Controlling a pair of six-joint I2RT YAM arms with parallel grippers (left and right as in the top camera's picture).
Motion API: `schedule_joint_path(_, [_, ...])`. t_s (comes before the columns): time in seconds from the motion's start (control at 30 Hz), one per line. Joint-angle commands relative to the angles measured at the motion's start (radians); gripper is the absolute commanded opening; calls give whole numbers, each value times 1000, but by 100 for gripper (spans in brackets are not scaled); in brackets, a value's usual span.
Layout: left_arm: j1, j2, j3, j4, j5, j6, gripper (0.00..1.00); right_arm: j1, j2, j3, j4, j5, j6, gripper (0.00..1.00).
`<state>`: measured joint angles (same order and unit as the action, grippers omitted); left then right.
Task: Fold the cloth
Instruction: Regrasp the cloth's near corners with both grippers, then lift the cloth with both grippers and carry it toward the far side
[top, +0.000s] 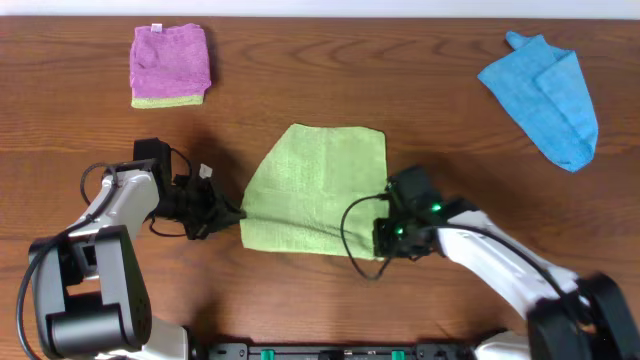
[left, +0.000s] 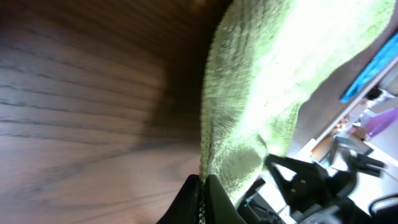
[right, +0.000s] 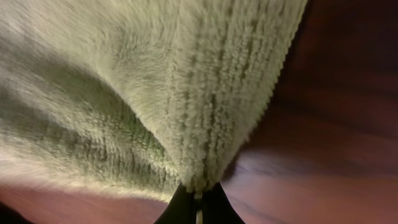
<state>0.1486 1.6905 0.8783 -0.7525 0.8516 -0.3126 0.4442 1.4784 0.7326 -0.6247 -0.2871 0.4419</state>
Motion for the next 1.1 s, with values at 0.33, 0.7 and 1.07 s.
schedule_joint_path(0.33, [-101,-31,10,-3,164,-9,6,-48,-160,85,-153,74,-79,1])
schedule_joint_path(0.7, [-327,-31,10,-6,151,-33,6,-48,-276,85,-302,114,-54,1])
schedule_joint_path(1.07, [-371,-32,11,119,141,-200,6,-48,-405,86,-295,160,-54,2])
